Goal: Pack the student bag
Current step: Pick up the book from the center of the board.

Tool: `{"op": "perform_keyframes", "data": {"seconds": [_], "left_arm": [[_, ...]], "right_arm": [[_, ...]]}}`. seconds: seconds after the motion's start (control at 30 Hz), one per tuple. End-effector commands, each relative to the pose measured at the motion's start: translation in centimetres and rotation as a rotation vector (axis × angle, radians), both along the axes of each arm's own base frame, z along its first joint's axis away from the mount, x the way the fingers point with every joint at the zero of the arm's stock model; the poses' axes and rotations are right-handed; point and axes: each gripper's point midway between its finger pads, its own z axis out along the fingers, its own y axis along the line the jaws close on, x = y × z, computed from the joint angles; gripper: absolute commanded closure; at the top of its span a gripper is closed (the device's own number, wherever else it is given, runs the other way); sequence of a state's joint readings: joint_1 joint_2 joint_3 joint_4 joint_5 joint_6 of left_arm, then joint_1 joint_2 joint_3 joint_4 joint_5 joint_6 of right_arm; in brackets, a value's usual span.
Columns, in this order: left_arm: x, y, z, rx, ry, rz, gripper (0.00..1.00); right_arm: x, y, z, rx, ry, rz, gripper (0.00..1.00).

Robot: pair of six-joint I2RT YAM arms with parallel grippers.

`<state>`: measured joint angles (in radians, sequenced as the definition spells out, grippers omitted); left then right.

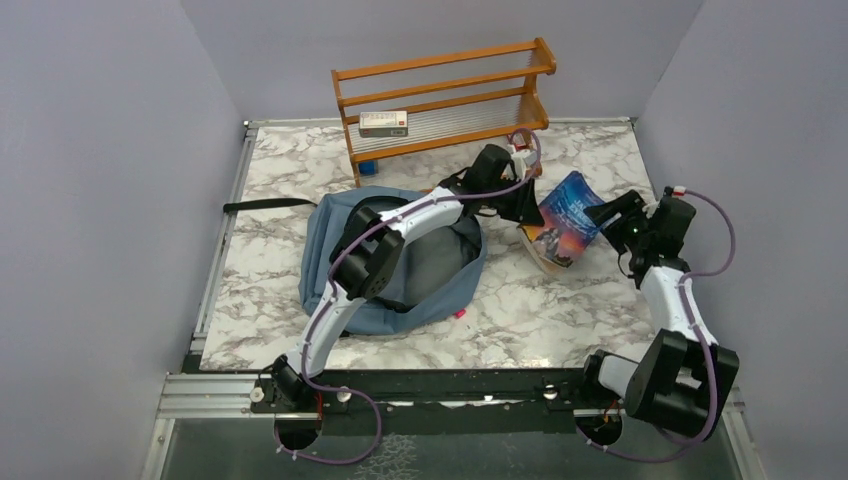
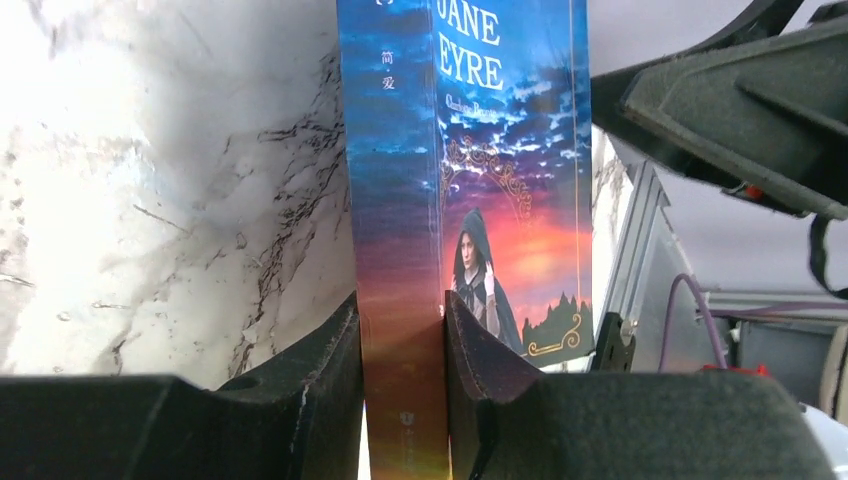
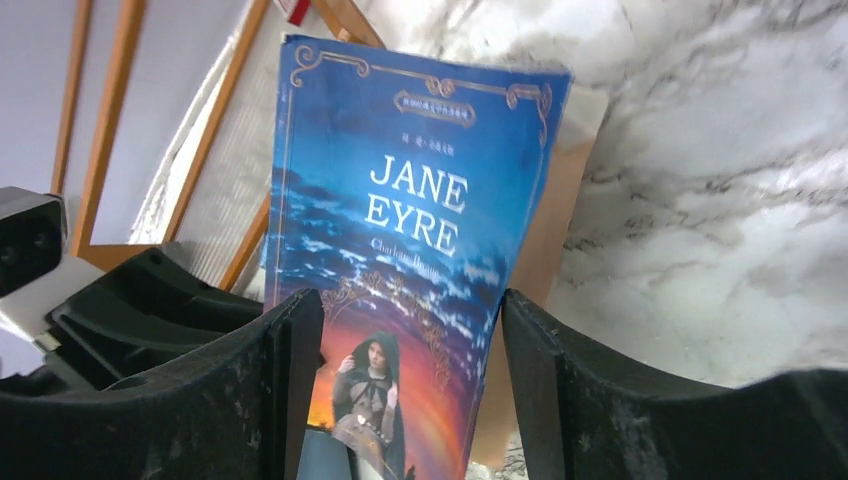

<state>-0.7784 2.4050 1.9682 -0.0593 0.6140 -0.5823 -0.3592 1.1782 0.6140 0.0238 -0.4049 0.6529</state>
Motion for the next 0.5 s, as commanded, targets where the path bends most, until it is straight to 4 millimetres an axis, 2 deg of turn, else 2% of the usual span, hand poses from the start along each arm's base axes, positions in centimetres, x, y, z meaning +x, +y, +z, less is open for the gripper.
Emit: {"op": "perform_keyframes", "data": {"seconds": [0.0, 0.1, 0.23, 0.37, 0.47], "left_arm": [[0.8, 0.2, 13.2, -0.133, -0.318, -0.025, 1.00], [1.3, 1.5, 15.7, -0.115, -0.400, -0.007, 1.00], [2.0, 4.1, 18.7, -0.097, -0.488, 0.036, 1.00], [2.6, 7.5, 21.7, -0.097, -0.544, 0.080, 1.00], [3.2, 10.4, 23.4, -0.088, -0.579, 0.117, 1.00]], "right_arm": [[-0.4, -1.4, 4.2, -0.132, -0.046, -0.035, 0.28], [-0.7, -1.8, 7.5, -0.217, -0.115, -0.035, 0.25], [-1.1, -1.4, 11.2, -0.268, -0.185, -0.001, 0.23], [-1.1, 0.2, 13.7, -0.255, -0.262, 0.081, 0.22], [-1.1, 2.1, 15.4, -0.227, -0.343, 0.185, 0.20]]}}
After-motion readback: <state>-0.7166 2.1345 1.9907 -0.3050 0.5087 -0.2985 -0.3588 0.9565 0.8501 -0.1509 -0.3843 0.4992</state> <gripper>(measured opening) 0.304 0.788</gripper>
